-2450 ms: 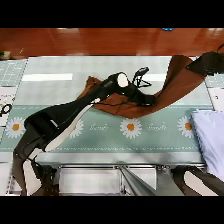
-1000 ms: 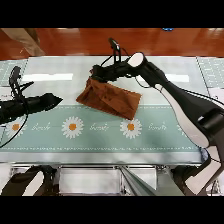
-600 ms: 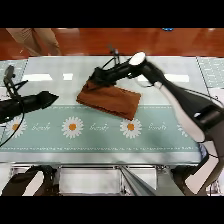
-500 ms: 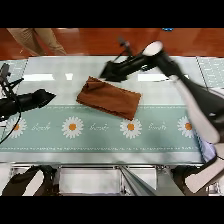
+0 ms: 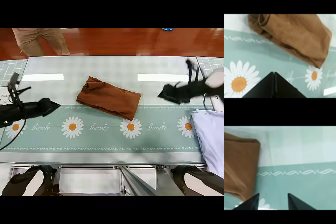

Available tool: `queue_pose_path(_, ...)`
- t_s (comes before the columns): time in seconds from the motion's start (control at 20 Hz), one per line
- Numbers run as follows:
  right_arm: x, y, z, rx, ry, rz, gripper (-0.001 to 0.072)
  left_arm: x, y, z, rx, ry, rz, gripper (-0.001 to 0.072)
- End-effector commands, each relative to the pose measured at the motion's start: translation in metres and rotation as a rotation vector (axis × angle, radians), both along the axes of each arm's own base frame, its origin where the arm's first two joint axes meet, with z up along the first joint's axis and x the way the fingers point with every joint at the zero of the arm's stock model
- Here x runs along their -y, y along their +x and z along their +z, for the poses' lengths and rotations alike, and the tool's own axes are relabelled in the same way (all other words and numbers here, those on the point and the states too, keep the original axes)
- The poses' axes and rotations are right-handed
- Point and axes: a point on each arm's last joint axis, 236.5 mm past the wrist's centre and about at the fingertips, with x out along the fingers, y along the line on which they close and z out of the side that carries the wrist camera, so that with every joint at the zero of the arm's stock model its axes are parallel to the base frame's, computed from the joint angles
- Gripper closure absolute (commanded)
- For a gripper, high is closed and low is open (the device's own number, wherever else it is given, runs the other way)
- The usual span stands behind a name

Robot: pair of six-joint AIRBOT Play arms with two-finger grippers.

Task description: Fold the shirts.

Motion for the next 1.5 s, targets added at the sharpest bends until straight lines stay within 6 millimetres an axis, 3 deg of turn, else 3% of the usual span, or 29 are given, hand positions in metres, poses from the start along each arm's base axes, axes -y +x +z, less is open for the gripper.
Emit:
queue_pose_path(0.0, -0.029, -0.003, -0.039, -0.001, 0.227, -0.132, 0.0292, 0.006, -0.008, -0.018, -0.035, -0.004, -0.006, 0.0692)
queue_pose_path(0.25, -0.097, 0.005, -0.083, -0.133, 0.345, -0.033, 0.0293, 0.007, -0.009, -0.020, -0.037, -0.010, -0.003, 0.0692)
queue_pose_path(0.5, -0.138, 0.014, -0.095, -0.189, 0.375, 0.075, 0.0324, 0.007, -0.008, -0.020, -0.036, -0.009, -0.001, 0.0692)
queue_pose_path(0.55, -0.144, 0.016, -0.092, -0.188, 0.382, 0.101, 0.0399, 0.007, -0.008, -0.020, -0.036, -0.009, -0.001, 0.0692)
queue_pose_path(0.6, -0.149, 0.020, -0.086, -0.161, 0.385, 0.140, 0.0575, 0.007, -0.008, -0.020, -0.036, -0.009, -0.001, 0.0692)
queue_pose_path(0.65, -0.154, 0.026, -0.074, -0.125, 0.392, 0.183, 0.0686, 0.007, -0.008, -0.020, -0.036, -0.009, -0.001, 0.0692)
queue_pose_path(0.85, -0.170, 0.061, 0.003, -0.002, 0.386, 0.344, 0.0687, 0.007, -0.008, -0.020, -0.036, -0.009, -0.001, 0.0692)
queue_pose_path(1.1, -0.152, 0.106, 0.127, 0.216, 0.148, 0.466, 0.0688, 0.007, -0.009, -0.020, -0.036, -0.010, -0.002, 0.0692)
queue_pose_path(1.25, -0.121, 0.115, 0.189, 0.316, 0.041, 0.459, 0.0688, 0.007, -0.009, -0.020, -0.037, -0.010, -0.002, 0.0692)
queue_pose_path(1.35, -0.094, 0.114, 0.214, 0.341, 0.025, 0.422, 0.0688, 0.007, -0.009, -0.020, -0.037, -0.010, -0.002, 0.0692)
queue_pose_path(1.45, -0.053, 0.109, 0.232, 0.351, 0.000, 0.354, 0.0688, 0.007, -0.009, -0.020, -0.037, -0.011, -0.002, 0.0692)
